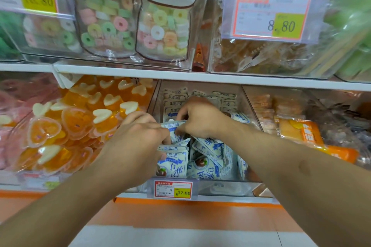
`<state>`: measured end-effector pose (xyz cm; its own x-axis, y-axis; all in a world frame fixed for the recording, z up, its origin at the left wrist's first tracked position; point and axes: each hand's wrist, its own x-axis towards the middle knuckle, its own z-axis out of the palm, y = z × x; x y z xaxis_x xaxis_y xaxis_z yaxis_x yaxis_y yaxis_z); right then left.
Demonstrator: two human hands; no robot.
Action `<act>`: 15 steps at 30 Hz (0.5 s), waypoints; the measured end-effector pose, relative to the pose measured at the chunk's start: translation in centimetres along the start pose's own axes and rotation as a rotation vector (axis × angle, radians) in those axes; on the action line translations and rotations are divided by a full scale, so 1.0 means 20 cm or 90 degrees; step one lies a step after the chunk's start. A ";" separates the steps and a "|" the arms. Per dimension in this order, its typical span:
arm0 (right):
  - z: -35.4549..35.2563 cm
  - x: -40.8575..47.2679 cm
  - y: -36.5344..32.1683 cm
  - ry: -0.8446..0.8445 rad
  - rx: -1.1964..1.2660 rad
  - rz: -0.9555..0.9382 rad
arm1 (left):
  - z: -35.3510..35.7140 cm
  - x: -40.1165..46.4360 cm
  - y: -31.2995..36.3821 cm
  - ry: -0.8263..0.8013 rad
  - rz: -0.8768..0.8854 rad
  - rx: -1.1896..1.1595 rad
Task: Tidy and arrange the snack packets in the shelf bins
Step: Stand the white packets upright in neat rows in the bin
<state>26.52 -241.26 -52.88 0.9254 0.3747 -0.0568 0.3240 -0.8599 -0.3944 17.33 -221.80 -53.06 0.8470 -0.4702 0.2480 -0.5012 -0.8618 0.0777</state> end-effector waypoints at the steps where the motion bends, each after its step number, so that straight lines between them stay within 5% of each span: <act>1: -0.01 0.00 0.00 0.036 0.007 0.006 | 0.00 0.01 -0.01 -0.001 0.001 0.009; 5: -0.09 0.04 -0.01 0.107 -0.006 0.030 | 0.02 0.07 -0.03 0.041 0.002 0.033; 11: -0.14 -0.03 -0.03 -0.042 -0.036 -0.059 | 0.04 0.10 -0.03 0.033 -0.004 0.127; 15: -0.12 -0.15 0.04 0.033 0.064 -0.062 | 0.04 0.06 0.00 0.032 -0.010 0.122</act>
<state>24.49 -243.95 -50.82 0.9006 0.4335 0.0328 0.3934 -0.7805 -0.4860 18.45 -222.54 -53.63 0.8420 -0.4511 0.2958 -0.4416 -0.8913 -0.1023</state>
